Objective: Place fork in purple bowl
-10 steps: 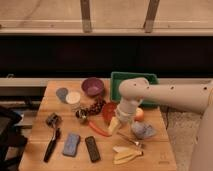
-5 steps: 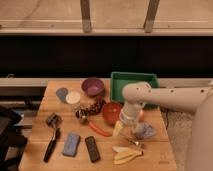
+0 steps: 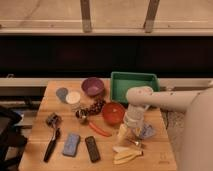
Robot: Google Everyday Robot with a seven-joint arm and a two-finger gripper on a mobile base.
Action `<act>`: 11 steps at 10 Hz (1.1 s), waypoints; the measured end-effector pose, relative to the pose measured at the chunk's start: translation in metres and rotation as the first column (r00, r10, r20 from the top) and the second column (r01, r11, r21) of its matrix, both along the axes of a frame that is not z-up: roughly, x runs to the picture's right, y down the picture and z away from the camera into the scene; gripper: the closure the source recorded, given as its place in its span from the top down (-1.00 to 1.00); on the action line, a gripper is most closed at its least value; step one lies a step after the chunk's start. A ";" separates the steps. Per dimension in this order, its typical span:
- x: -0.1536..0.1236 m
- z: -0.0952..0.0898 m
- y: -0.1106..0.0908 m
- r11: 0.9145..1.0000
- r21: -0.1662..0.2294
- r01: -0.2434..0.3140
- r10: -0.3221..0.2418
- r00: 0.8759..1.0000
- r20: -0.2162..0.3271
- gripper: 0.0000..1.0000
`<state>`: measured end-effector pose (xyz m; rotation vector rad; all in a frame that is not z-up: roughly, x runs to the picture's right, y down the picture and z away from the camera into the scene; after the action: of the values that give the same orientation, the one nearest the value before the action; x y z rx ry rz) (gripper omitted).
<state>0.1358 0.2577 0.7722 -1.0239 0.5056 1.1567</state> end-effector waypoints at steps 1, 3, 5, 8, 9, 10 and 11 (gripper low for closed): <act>0.000 0.001 0.002 1.000 -0.008 0.003 -0.003 1.000 -0.001 0.44; 0.001 0.005 0.010 1.000 -0.029 0.012 -0.012 1.000 -0.016 0.44; 0.003 0.007 0.018 0.998 -0.051 0.023 -0.025 0.999 -0.040 0.44; -0.003 0.010 0.025 0.996 -0.075 0.046 -0.050 0.998 -0.049 0.44; -0.002 0.010 0.024 0.996 -0.074 0.048 -0.052 0.998 -0.048 0.38; 0.000 0.009 0.022 0.996 -0.073 0.053 -0.056 0.997 -0.048 0.17; 0.001 0.009 0.022 0.996 -0.074 0.048 -0.052 0.997 -0.051 -0.03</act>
<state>0.1371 0.2799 0.7809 -1.0392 0.6156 1.1304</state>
